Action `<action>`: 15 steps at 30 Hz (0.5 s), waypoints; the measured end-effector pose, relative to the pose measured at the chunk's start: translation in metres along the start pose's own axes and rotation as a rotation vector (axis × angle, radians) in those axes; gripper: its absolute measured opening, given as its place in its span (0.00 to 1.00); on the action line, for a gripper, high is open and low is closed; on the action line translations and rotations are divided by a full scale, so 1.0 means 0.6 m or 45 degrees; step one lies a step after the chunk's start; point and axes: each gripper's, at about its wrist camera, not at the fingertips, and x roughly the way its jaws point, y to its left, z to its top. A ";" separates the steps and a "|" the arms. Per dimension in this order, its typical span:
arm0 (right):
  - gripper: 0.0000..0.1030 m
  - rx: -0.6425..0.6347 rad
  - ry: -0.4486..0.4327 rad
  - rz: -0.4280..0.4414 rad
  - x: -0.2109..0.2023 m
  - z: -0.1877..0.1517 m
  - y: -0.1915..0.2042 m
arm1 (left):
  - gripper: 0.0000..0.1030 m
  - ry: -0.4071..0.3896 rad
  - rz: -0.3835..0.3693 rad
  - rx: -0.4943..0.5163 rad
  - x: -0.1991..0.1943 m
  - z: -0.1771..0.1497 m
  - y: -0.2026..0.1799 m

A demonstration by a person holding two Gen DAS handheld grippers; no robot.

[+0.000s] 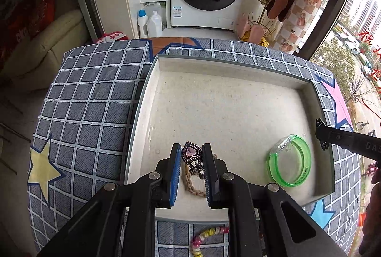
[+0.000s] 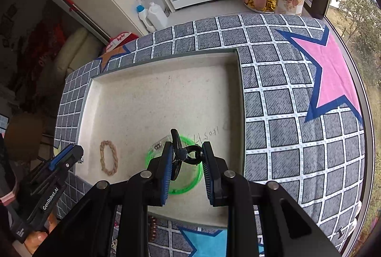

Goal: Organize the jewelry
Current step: 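Carry the pendant and claw clip into the tray and open both tools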

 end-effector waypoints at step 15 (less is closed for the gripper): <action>0.26 -0.051 0.026 -0.090 0.072 0.038 -0.016 | 0.29 0.028 0.097 0.050 0.064 0.016 -0.019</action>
